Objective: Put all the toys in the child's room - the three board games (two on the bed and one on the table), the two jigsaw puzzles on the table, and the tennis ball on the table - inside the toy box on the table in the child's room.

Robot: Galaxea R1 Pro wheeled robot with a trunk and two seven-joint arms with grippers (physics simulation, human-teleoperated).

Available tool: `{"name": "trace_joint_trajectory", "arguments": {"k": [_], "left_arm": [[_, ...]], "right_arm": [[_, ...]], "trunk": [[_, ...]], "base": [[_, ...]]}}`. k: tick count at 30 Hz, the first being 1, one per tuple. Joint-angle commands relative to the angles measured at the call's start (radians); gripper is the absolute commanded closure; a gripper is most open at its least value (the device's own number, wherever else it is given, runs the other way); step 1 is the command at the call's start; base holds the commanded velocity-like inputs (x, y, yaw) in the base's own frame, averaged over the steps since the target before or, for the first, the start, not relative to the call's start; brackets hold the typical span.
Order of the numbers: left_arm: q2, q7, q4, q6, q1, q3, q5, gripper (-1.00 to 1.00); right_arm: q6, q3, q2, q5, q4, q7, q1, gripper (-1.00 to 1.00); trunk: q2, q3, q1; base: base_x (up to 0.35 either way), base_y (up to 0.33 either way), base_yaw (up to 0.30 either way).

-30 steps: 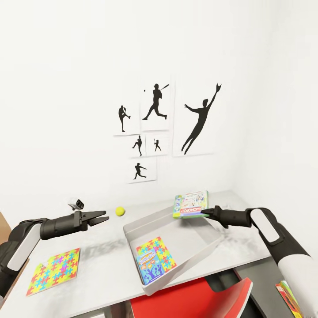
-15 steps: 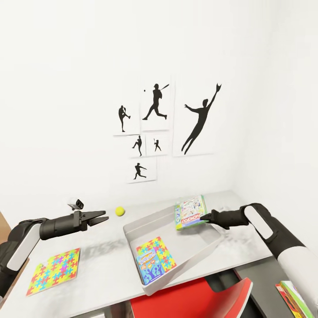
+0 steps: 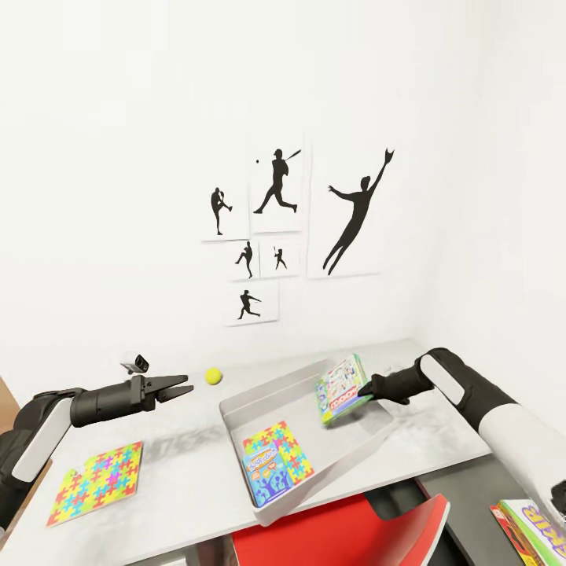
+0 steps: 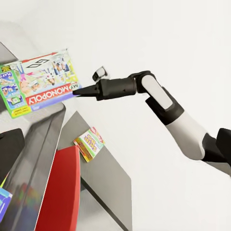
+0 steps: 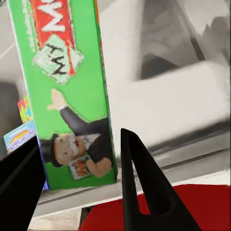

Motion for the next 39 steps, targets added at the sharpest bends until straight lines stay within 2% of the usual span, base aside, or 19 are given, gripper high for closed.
{"name": "trace_joint_trajectory", "arguments": {"k": [1,3,6,12,17,28,39], "left_arm": [[0.001,-0.002,0.0,0.005,-0.001,-0.002,0.002,-1.0],[0.001,-0.002,0.0,0.005,-0.001,-0.002,0.002,-1.0],[0.001,-0.002,0.0,0.005,-0.001,-0.002,0.002,-1.0],[0.001,-0.002,0.0,0.005,-0.001,-0.002,0.001,-1.0],[0.001,-0.002,0.0,0.005,-0.001,-0.002,0.001,-1.0],[0.001,-0.002,0.0,0.005,-0.001,-0.002,0.001,-1.0],[0.002,-0.005,0.0,0.005,-0.001,-0.002,0.006,-1.0]], "right_arm": [[0.0,0.019,-0.001,0.006,0.007,0.011,-0.01,1.0],[0.0,0.068,0.002,0.006,0.033,0.011,-0.038,1.0],[0.0,0.107,0.008,0.006,0.053,0.011,-0.058,1.0],[0.0,0.144,0.017,0.006,0.062,0.012,-0.068,1.0],[0.0,0.156,0.018,0.006,0.062,0.012,-0.068,1.0],[0.0,0.154,0.01,0.004,0.056,0.012,-0.069,1.0],[0.0,0.154,0.017,-0.003,0.046,0.023,-0.068,1.0]], "trunk": [[-0.001,-0.001,0.0],[-0.001,-0.001,0.0],[-0.001,-0.001,0.0],[-0.001,-0.001,0.0],[-0.001,-0.001,0.0],[-0.001,-0.001,0.0],[-0.001,-0.001,0.0]], "base": [[0.0,0.0,0.0],[0.0,0.0,0.0],[0.0,0.0,0.0],[0.0,0.0,0.0],[0.0,0.0,0.0],[0.0,0.0,0.0],[0.0,0.0,0.0]]}}
